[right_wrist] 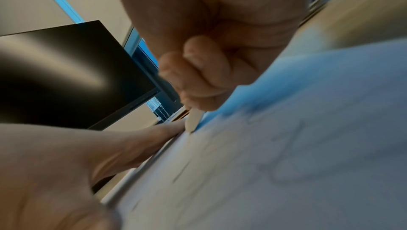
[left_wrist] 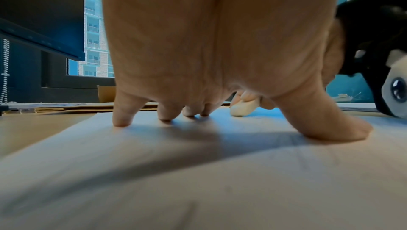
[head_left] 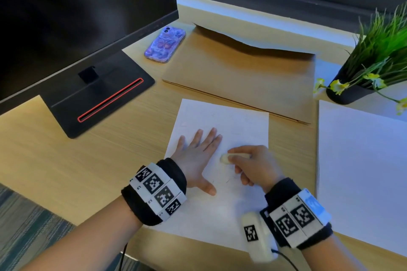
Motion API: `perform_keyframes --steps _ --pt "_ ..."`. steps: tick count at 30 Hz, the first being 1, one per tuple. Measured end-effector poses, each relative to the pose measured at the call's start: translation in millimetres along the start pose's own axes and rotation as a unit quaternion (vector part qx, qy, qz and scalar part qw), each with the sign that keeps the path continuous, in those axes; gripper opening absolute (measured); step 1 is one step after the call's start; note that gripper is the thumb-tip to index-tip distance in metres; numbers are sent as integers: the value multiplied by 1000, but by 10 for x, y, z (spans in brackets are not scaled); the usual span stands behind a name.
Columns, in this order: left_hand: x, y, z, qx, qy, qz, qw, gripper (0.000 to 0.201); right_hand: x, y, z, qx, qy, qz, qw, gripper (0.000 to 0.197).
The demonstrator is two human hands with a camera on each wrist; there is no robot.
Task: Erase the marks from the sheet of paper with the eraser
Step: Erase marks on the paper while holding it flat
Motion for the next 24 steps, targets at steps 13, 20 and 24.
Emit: perform_keyframes --steps 13,20,24 --pt "7 7 -8 3 0 -3 1000 125 24 -15 7 23 -2 0 1000 15" --pt "4 9 -5 14 0 -2 1000 126 -195 -175 -223 -48 73 -5 996 18" --pt "8 6 -11 16 -4 -2 1000 125 14 51 -41 -2 -1 -1 1000 15"
Point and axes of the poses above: each hand's wrist, its own x-axis towards the middle knuckle, its own z-axis out of the back of the hand, y = z × x, the point moved 1 cm from there along x, towards the middle knuckle, and after that the axes turned 12 degrees about -z, right-handed, at the moved point
